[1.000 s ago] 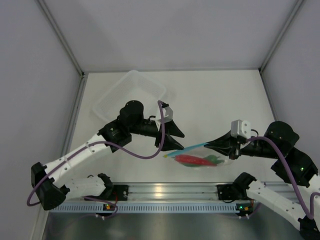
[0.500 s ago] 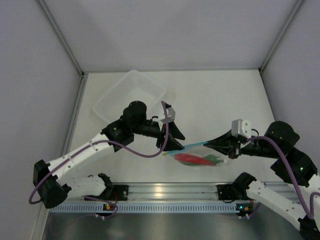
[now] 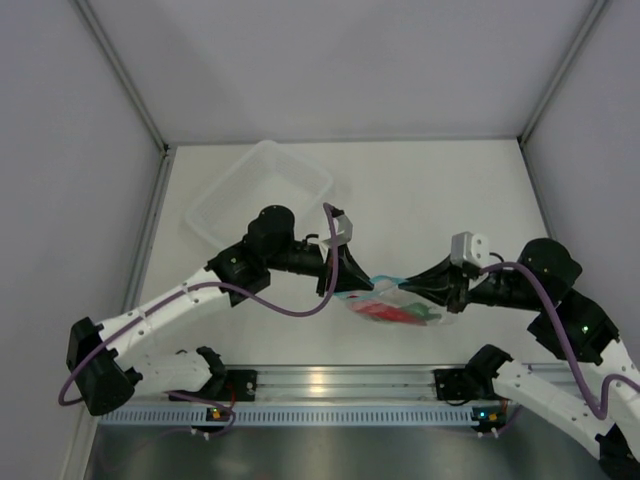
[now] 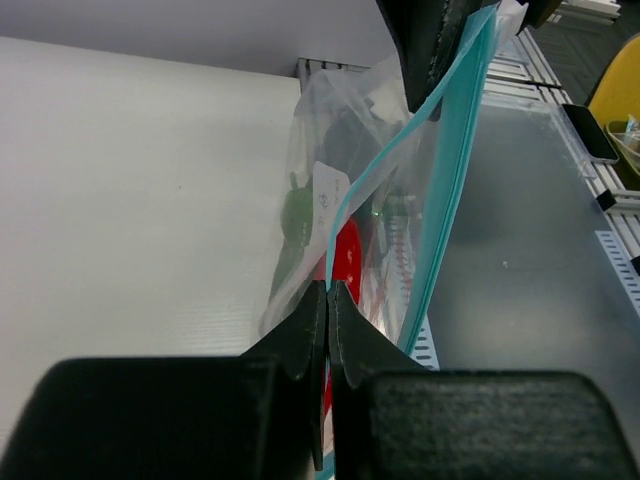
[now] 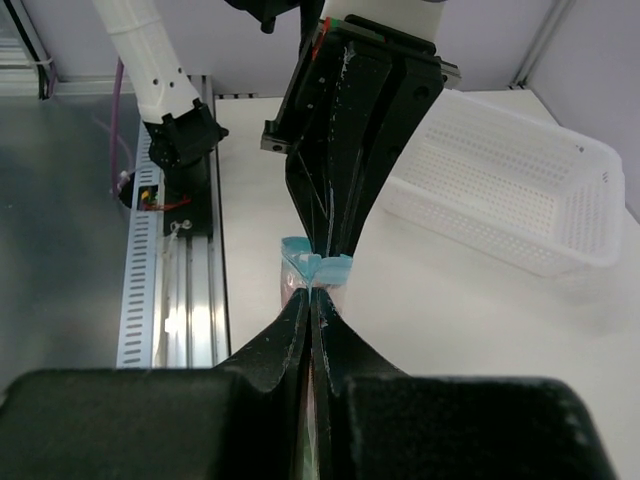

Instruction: Open the zip-top bag and remove the fake food

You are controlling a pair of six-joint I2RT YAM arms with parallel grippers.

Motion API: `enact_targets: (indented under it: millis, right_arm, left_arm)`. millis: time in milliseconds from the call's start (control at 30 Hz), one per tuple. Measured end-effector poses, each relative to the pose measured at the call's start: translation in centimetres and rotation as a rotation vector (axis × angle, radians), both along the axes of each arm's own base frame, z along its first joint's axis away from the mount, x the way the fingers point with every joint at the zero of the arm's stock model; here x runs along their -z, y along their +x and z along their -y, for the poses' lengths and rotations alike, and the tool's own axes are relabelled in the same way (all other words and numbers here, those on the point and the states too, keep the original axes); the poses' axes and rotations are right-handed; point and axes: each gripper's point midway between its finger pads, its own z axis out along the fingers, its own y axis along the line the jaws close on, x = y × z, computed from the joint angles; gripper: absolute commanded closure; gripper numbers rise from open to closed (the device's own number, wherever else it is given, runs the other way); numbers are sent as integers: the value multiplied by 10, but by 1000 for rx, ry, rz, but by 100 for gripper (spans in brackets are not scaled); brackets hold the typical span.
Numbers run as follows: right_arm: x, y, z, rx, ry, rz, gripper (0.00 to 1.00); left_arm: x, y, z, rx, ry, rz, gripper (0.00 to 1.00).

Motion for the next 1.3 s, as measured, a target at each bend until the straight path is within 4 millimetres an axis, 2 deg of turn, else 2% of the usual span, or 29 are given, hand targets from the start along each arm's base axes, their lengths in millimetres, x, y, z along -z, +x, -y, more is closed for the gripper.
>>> enact_targets:
  millis: [167,200,267,333,400,567,633,733,833,967,1100,1300]
  right_arm:
    - [2,5,0,22,-3,1,100]
    - [3,6,0,30,-6,0,97]
    - [4,12,2,63,-9,-3,66]
    - [4,20,5,115,-8,-4,58]
    - [3,29,10,180,-6,-4,41]
    - [2,55,20,358,18,-61,37]
    - [1,68,23,441,50,-118,30]
    - [6,90,24,572,112,-239,28]
    - [29,114,19,701,166,-409,26]
    - [85,138,9,834,186,-613,29]
    - [136,154,-5,916,131,-758,35]
    - [160,169,-18,953,110,-823,38]
  left_arm:
    - [7,10,1,-59,15,-2,100]
    - [8,13,2,-80,17,0,100]
    - [10,22,3,-132,21,5,100]
    - [14,37,2,-230,34,8,100]
    - [18,54,0,-330,49,8,100]
    - [30,99,-7,-585,135,-22,100]
    - [36,116,-8,-673,168,-44,100]
    - [46,142,-16,-843,220,-97,100]
    - [52,161,-28,-1010,233,-165,100]
    - [58,175,-44,-1196,203,-285,100]
    - [63,184,-50,-1316,154,-378,100]
    - [80,182,-54,-1391,132,-463,100]
